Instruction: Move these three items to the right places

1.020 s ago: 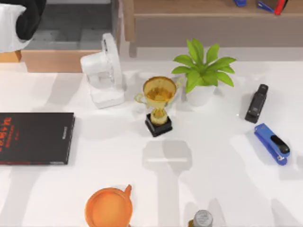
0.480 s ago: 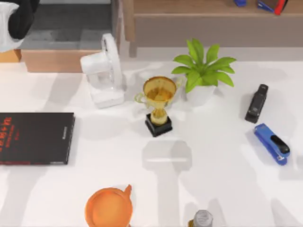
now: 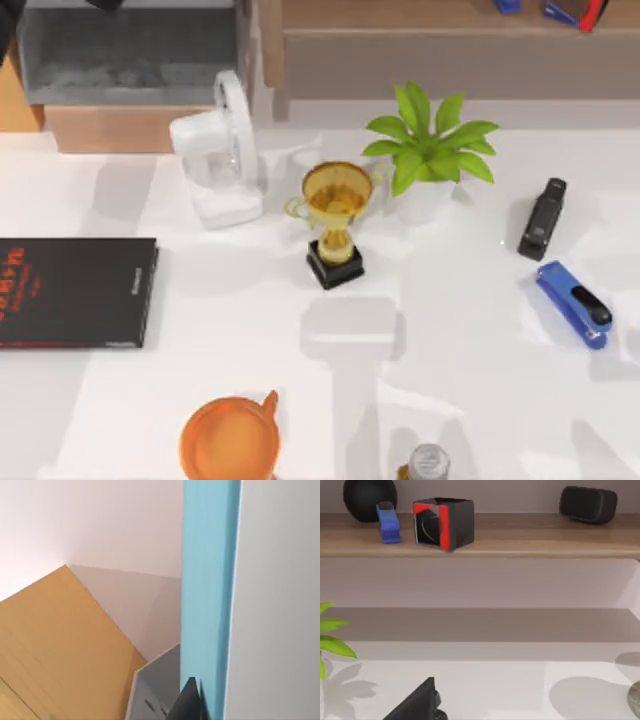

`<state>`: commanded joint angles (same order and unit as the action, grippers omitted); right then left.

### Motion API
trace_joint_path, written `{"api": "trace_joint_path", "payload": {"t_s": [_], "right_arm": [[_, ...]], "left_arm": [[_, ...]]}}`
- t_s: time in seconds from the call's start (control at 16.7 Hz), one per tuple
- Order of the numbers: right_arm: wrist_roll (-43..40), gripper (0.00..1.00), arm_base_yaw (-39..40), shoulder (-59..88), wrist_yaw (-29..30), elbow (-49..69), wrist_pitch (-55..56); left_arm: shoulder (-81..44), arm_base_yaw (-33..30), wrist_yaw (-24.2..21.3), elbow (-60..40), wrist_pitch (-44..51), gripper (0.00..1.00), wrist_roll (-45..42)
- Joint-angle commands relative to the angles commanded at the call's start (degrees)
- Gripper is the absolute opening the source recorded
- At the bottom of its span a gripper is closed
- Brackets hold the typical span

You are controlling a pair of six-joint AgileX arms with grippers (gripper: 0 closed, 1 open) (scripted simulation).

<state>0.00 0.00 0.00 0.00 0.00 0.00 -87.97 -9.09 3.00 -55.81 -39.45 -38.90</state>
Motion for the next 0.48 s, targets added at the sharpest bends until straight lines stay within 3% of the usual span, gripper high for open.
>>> {"api": "trace_joint_path", "payload": {"t_s": [0.3, 0.48], "right_arm": [[0.0, 1.00, 0.0, 0.0, 0.0, 0.0, 0.0], [0.0, 1.00, 0.0, 0.0, 0.0, 0.0, 0.0]], "left_arm": [[8.5, 3.6, -1.6, 23.5, -4.0, 0.00, -29.6], [9.0, 5.4, -2.1, 36.8, -5.7, 0.00, -42.1]]}}
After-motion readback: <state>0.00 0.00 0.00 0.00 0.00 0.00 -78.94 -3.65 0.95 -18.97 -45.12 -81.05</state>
